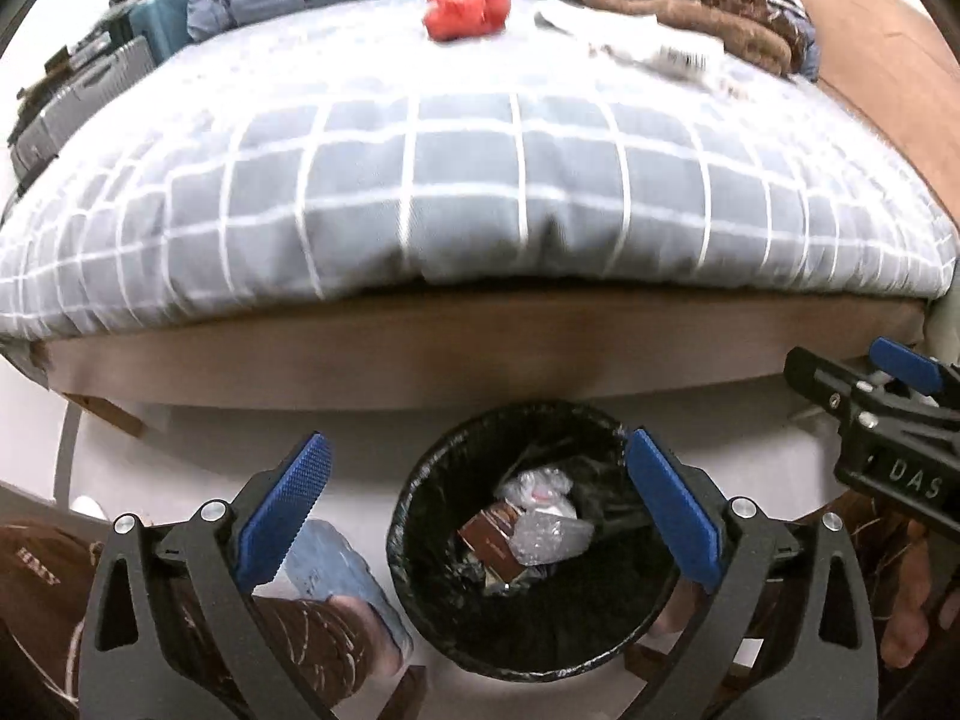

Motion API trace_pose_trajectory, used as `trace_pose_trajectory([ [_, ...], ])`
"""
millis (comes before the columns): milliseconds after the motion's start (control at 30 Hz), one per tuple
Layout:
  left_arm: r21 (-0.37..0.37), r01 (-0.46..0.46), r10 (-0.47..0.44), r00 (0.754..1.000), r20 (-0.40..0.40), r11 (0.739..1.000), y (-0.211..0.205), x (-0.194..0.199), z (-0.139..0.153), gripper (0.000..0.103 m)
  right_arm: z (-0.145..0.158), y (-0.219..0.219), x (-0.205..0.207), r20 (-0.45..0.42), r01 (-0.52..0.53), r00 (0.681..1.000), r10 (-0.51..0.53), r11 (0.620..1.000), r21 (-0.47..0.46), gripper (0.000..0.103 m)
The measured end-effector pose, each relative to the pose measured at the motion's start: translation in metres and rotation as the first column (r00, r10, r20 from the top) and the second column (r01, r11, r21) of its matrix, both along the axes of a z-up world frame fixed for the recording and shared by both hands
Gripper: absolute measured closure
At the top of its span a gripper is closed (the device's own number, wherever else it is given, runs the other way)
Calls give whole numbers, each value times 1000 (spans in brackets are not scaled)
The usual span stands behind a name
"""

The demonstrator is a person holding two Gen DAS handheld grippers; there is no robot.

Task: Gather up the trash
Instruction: 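Raise both open tools back over the bed toward the remaining trash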

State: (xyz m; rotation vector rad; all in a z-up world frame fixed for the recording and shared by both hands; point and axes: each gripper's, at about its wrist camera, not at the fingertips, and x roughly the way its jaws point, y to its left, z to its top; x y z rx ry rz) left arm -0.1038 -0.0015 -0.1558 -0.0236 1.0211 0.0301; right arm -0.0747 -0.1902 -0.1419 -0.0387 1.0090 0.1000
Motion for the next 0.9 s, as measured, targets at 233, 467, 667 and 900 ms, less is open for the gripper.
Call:
trace_pose_trajectory([
  [233, -25, -5, 5, 1000, 19, 1000, 5, 1, 27, 6, 34, -2, -1, 77, -4, 997, 3, 1000, 11, 12],
  [467, -29, -13, 14, 999, 46, 999, 7, 6, 43, 6, 53, -9, 3, 108, 1, 994, -5, 999, 42, 12],
  [667, -36, -22, 24, 998, 65, 999, 12, 20, 60, 6, 74, -7, 12, 156, -15, 988, 10, 999, 36, 12],
  [900, -17, -7, 9, 994, 108, 1000, 12, 51, 80, 6, 92, -14, 44, 199, -5, 980, -1, 999, 32, 12],
])
